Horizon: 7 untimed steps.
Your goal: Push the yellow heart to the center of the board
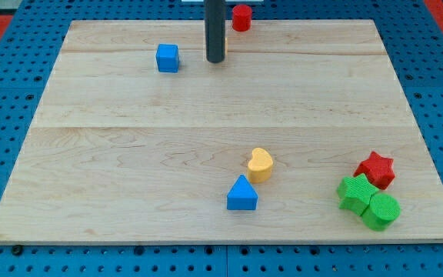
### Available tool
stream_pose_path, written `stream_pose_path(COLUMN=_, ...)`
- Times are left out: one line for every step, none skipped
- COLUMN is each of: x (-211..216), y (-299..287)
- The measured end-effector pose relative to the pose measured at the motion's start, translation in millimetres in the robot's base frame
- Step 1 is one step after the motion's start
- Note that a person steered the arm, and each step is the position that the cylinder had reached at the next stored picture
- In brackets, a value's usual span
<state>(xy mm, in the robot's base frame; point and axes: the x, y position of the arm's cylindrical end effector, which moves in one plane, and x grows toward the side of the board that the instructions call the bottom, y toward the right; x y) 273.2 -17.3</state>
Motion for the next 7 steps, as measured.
stream_pose_path(x=-29, y=0)
stream_pose_path(x=-31, y=18)
stream_pose_path(x=-31, y=69)
stream_pose_path(x=-49, y=153)
stream_pose_path(x=-81, y=161)
stream_pose_path(x=-82, y=156)
stream_pose_path(x=-66, y=167)
